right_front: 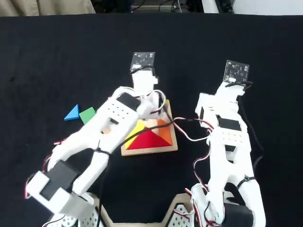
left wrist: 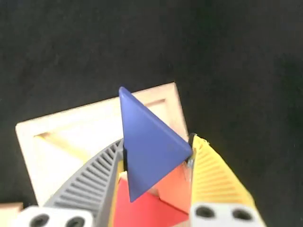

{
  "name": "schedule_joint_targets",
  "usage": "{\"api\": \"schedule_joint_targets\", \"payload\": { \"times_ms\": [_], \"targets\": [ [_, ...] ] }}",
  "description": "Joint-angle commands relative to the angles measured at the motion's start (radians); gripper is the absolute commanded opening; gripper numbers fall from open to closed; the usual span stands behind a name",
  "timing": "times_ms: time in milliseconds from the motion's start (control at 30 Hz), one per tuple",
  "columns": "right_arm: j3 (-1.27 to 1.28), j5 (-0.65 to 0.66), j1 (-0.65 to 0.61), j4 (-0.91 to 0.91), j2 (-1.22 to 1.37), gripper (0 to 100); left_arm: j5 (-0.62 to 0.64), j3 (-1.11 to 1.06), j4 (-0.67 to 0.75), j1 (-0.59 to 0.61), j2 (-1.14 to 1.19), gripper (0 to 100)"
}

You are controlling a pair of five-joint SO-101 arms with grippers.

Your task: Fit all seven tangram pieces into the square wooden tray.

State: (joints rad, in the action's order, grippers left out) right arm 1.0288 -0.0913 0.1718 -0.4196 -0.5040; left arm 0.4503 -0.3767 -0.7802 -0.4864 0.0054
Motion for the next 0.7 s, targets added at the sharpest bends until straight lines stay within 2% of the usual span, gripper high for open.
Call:
{"api": "schedule_joint_targets", "payload": {
  "times_ms": [0, 67, 200, 433, 533, 667],
  "targets": [
    [-0.028, -0.005, 0.018, 0.025, -0.001, 1.1, 0.015, 0.128, 0.031, -0.015, 0.041, 7],
    [-0.030, -0.005, 0.026, 0.023, -0.002, 1.1, 0.081, 0.150, 0.029, -0.018, 0.071, 7],
    [-0.035, -0.011, 0.071, 0.028, -0.004, 1.1, 0.348, 0.154, 0.034, -0.031, 0.123, 8],
    [-0.036, -0.011, 0.087, 0.029, -0.001, 1.1, 0.957, 0.170, 0.048, -0.027, 0.203, 8],
    [-0.036, -0.011, 0.084, 0.031, -0.001, 1.1, 1.054, 0.209, 0.054, -0.013, 0.255, 8],
    [-0.035, -0.011, 0.083, 0.031, -0.001, 1.1, 1.079, 0.251, 0.058, -0.022, 0.311, 8]
  ]
}}
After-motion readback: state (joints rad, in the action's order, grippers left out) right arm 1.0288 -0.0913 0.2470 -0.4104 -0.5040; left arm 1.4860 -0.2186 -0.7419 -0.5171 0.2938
